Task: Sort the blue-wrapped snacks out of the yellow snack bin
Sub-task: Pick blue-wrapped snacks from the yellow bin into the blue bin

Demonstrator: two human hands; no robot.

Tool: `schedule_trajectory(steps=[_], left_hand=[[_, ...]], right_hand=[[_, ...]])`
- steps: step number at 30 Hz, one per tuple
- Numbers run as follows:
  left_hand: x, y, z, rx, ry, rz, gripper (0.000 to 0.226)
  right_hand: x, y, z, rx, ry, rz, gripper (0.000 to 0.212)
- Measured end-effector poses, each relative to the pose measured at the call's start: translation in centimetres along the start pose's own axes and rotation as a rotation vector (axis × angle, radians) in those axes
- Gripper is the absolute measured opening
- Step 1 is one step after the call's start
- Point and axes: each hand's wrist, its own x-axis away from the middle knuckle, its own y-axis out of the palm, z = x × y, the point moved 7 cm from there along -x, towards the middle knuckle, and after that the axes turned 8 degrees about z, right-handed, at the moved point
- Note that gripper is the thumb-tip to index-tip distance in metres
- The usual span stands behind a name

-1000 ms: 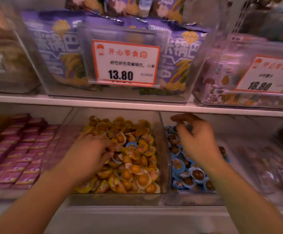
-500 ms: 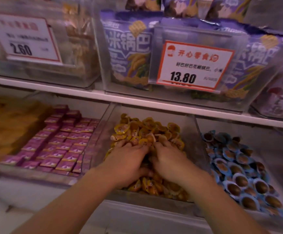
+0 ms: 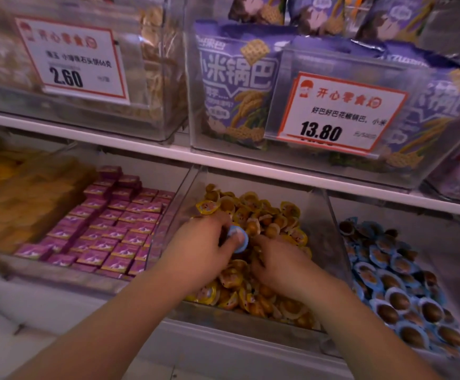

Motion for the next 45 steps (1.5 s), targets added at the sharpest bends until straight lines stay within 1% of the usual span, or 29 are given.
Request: schedule_trajectory(steps=[1,2,4,6,8,10,14,15,16,18,19,21,22,23,26,28,30,33,35,36,37,39,41,42,45], left_hand=[[-0.2,-0.3,-0.2,0.078,-0.064,0.030,0.017],[-0.4,-0.7,-0.3,0.188,-0.135,0.059,0.013],[-0.7,-1.5,-0.3,0.461,-0.260,0.122,0.013],[-0.9,-2.3,-0.1,0.665,-0.350,0.176,0.014],[-0.7,-2.5,0.1,0.816,-0.425,0.166,0.016],[-0.5,-2.2,0.4,0.926,-0.488,0.124,0.016],[-0.4,-2.2,0.3,0.948,-0.538,0.113,0.015],[-0.4,-2.3,0.2,0.953,-0.545,0.124,0.015],[-0.4,-2.3,0.1,0.963,-0.553,0.134,0.014],[-0.4,-2.4,0.0,0.974,-0.564,0.148,0.013],[-0.4,-2.4,0.0,0.973,-0.564,0.151,0.013],[-0.4,-2.4,0.0,0.956,-0.551,0.144,0.014],[-0.5,-2.4,0.0,0.934,-0.536,0.135,0.014],[-0.4,-2.4,0.1,0.903,-0.515,0.122,0.013],[-0.2,-2.3,-0.1,0.863,-0.488,0.073,0.011],[-0.1,-2.3,-0.4,0.918,-0.508,0.051,0.012],[-0.2,-2.4,-0.5,0.975,-0.517,0.040,0.014],[-0.3,-2.2,-0.5,0.984,-0.513,0.045,0.014],[-0.2,-2.2,-0.5,0.958,-0.492,0.051,0.012],[-0.2,-2.1,-0.4,0.942,-0.475,0.054,0.011],[-0.2,-2.1,-0.4,0.924,-0.455,0.058,0.011],[-0.3,-2.0,-0.2,0.886,-0.420,0.076,0.011],[-0.3,-2.0,-0.2,0.830,-0.382,0.118,0.013],[-0.4,-2.1,-0.2,0.794,-0.356,0.156,0.014],[-0.2,-3.0,0.8,0.662,-0.193,0.286,0.011]], right_hand=[[0.1,0.0,-0.1,0.031,0.004,-0.012,0.065],[0.2,0.1,-0.2,0.040,-0.002,-0.020,0.068],[0.3,0.3,-0.7,-0.012,-0.014,-0.026,0.065],[0.3,0.4,-0.9,-0.066,-0.012,-0.015,0.063],[0.4,0.5,-0.9,-0.112,-0.015,0.006,0.057],[0.4,0.1,-0.9,-0.185,-0.015,0.042,0.046],[0.0,-1.9,0.1,-0.390,0.059,0.155,0.026],[-0.1,-2.3,0.3,-0.393,0.067,0.203,0.020],[-0.1,-2.8,0.4,-0.343,0.055,0.270,0.016],[0.0,-3.4,0.0,-0.207,0.004,0.368,0.021],[0.0,-3.1,-0.4,-0.171,-0.016,0.346,0.029],[-0.2,-1.5,-1.3,-0.159,-0.035,0.175,0.051],[-0.4,-0.6,-1.8,-0.178,-0.050,0.090,0.058],[-0.5,0.0,-2.2,-0.203,-0.068,0.044,0.059],[-1.0,0.3,-2.4,-0.234,-0.084,0.050,0.050],[-1.0,0.3,-2.4,-0.203,-0.082,0.048,0.044],[-0.9,0.1,-2.5,-0.210,-0.071,0.043,0.031],[-0.7,-0.9,-2.6,-0.286,-0.068,0.062,0.016],[-0.7,-2.3,-1.9,-0.391,-0.011,0.150,0.016],[-0.7,-3.1,-1.4,-0.493,0.052,0.200,0.014],[-0.6,-3.8,-0.8,-0.655,0.126,0.243,0.012],[0.0,-4.5,0.0,-1.096,0.280,0.267,0.011],[0.7,-4.4,-0.2,-1.502,0.409,0.185,0.017],[1.1,-4.2,-0.5,-1.630,0.453,0.118,0.021],[2.3,-3.8,-2.0,-1.810,0.487,-0.110,0.029]])
